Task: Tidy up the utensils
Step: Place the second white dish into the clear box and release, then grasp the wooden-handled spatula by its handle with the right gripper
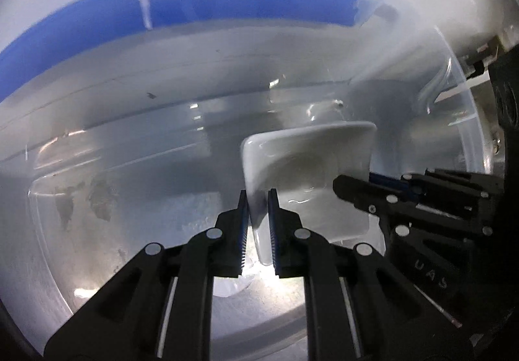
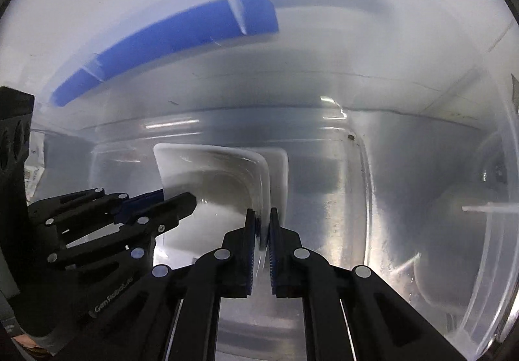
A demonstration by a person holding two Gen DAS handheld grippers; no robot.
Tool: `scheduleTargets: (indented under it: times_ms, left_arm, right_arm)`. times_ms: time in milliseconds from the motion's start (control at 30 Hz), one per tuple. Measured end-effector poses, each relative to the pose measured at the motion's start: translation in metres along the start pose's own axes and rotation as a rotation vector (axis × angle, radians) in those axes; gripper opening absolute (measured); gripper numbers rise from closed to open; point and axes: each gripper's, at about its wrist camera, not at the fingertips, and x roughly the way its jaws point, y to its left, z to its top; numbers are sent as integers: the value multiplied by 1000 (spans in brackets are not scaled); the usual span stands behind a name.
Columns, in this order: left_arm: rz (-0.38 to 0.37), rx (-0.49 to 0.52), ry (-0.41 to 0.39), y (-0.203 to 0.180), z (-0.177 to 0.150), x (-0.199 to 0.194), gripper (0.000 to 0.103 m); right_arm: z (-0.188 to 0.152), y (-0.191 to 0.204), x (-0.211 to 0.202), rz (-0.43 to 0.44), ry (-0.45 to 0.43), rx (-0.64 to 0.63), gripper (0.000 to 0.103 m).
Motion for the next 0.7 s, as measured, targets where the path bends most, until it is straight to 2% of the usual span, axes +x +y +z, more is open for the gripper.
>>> scheduleTargets:
  times_ms: [100, 133, 200, 267, 333, 400, 500, 533, 567, 600, 633, 667, 700]
  left_arm:
    - [36, 27, -24, -7, -4, -1, 10]
    - [55, 36, -36, -10, -6, -4, 14]
    - [63, 41, -60, -16, -10, -14, 25]
    - [65, 55, -96, -19, -14, -29, 45]
    - [74, 76, -145, -26, -23, -49, 48]
    - [58, 99, -233, -36, -47, -87, 48]
    - [-34, 134, -347, -55, -93, -134, 48]
    - [-88, 151, -378, -64, -119, -152, 51]
    - [-135, 165, -395, -73, -144, -163, 59]
    - [-172, 175, -406, -81, -170, -169, 62]
    - [-203, 185, -407, -85, -190, -170, 67]
    - [-239, 195, -389, -92, -210, -165, 67]
    - [-283, 209, -340, -100, -230, -153, 67]
  right_arm:
    - [7, 7, 3, -8, -4, -29, 12]
    - [7, 9, 3, -26, -2, -40, 14]
    - [-1, 16, -8, -85, -14, -65, 22]
    - [-11, 18, -22, -96, -69, -94, 23]
    - [-25, 21, -51, -107, -138, -104, 23]
    - [-57, 24, -93, -92, -225, -115, 23]
    - [-142, 28, -151, 5, -341, -148, 26]
    - [-181, 26, -161, 19, -351, -147, 39]
    - [-215, 23, -162, 11, -345, -132, 51]
    - [-249, 17, -155, -5, -328, -98, 54]
    - [-270, 9, -147, -10, -304, -58, 55]
    - [-297, -1, -128, -17, -248, 7, 55]
    - [-321, -8, -104, -12, -191, 75, 55]
